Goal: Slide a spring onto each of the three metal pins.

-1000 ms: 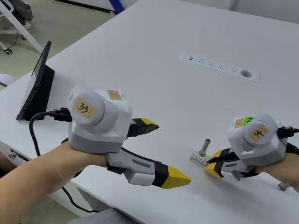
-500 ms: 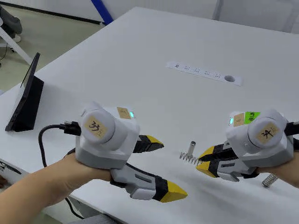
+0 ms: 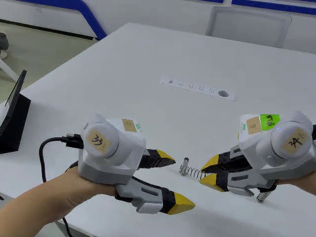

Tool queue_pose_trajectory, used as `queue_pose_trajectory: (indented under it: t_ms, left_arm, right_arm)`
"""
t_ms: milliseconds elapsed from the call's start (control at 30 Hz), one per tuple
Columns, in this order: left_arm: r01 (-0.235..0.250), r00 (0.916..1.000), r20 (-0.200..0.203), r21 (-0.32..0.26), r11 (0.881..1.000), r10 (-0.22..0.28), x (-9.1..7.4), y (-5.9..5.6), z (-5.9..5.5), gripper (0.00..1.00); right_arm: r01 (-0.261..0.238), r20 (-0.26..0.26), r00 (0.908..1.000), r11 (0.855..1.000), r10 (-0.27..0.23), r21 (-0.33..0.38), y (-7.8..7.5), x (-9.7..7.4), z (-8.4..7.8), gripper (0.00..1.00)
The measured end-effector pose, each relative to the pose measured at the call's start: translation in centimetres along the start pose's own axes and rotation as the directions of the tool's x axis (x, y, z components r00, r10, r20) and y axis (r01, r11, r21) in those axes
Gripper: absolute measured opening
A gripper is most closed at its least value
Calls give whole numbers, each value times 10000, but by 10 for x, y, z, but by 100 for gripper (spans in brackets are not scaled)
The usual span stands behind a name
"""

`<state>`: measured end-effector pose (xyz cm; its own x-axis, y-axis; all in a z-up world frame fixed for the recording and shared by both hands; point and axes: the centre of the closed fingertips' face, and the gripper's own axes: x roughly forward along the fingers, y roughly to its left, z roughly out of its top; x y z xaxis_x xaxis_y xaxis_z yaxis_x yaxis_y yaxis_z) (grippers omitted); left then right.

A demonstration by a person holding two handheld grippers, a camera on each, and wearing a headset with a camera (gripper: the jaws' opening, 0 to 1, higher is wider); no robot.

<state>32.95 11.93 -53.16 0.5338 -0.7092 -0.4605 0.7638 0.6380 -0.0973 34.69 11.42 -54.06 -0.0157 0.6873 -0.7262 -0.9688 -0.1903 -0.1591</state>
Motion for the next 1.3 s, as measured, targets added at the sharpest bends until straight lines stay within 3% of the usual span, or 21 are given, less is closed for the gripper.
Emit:
queue_pose_trajectory:
  t_ms: [67,300,400,700,1033,1300]
  left_arm:
    - [193,9998,65,23,9998,-193,2,-5,3,45]
    - [287,9995,104,245,9993,-290,7,-10,8,38]
    - [428,9990,110,329,9985,-431,8,-13,9,28]
    - [303,9995,-17,502,9983,-302,7,-12,12,16]
    - [387,9992,27,1445,9887,-395,2,-18,13,11]
    - [565,9978,245,1586,9857,-611,-3,-21,20,10]
  right_arm:
    - [-64,-11,10000,9997,63,-225,4,-4,1,10]
    - [-331,52,9994,9972,336,-669,15,-14,2,11]
    - [-358,80,9993,9957,366,-860,16,-16,4,11]
    - [-575,83,9982,9911,589,-1199,23,-18,8,11]
    - [-518,182,9983,9881,550,-1446,27,-21,12,11]
    - [-455,533,9972,9915,523,-1221,24,-24,13,17]
